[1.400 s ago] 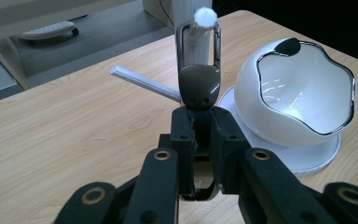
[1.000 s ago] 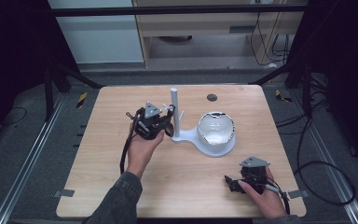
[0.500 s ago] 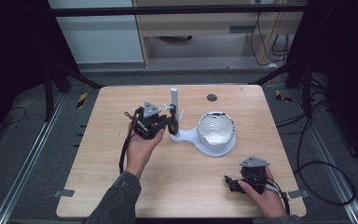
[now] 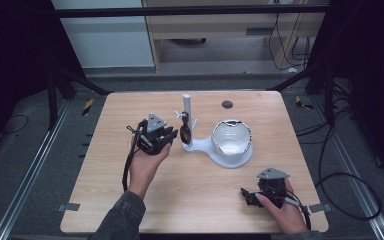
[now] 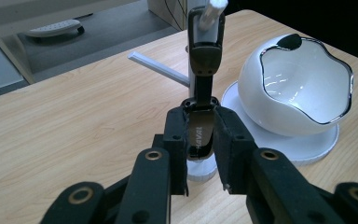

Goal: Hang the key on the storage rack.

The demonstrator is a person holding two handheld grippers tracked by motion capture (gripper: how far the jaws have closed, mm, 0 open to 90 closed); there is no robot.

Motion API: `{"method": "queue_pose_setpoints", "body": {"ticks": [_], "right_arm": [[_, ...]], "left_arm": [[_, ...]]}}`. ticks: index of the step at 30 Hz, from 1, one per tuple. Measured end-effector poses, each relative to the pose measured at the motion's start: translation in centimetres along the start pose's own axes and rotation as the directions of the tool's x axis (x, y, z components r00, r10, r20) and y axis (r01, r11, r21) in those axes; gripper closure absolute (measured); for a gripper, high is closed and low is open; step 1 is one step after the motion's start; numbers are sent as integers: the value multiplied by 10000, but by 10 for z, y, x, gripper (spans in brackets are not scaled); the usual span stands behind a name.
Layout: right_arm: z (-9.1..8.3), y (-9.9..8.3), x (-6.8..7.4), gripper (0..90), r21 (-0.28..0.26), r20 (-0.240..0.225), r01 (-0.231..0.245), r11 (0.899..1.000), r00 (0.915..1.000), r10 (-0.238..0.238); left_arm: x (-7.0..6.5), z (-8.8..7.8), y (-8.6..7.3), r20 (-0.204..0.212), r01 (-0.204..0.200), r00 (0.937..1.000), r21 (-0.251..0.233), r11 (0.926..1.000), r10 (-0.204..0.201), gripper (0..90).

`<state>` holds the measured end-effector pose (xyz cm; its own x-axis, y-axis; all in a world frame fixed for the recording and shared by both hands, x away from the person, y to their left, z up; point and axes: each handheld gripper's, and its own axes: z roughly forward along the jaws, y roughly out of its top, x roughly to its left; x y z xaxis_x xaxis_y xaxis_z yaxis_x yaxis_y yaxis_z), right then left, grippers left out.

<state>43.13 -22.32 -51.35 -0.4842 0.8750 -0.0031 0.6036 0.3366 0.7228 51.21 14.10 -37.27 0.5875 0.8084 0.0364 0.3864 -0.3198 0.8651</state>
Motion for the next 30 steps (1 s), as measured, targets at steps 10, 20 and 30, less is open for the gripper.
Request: {"method": "queue_pose_setpoints", "body": {"ticks": [10, 20, 30], "right_arm": [[0, 0, 0, 4, -1, 11, 2, 10000, 10000, -2], [0, 0, 0, 4, 0, 15, -6, 10000, 10000, 6], [0, 0, 0, 4, 2, 27, -16, 10000, 10000, 16]], "left_arm": [[2, -9, -10, -209, 82, 9997, -118, 9999, -84, 658], [8, -17, -26, -524, 428, 9977, -149, 9990, -435, 418], [24, -24, -49, -835, 1125, 9903, 110, 9936, -1112, 230]]}}
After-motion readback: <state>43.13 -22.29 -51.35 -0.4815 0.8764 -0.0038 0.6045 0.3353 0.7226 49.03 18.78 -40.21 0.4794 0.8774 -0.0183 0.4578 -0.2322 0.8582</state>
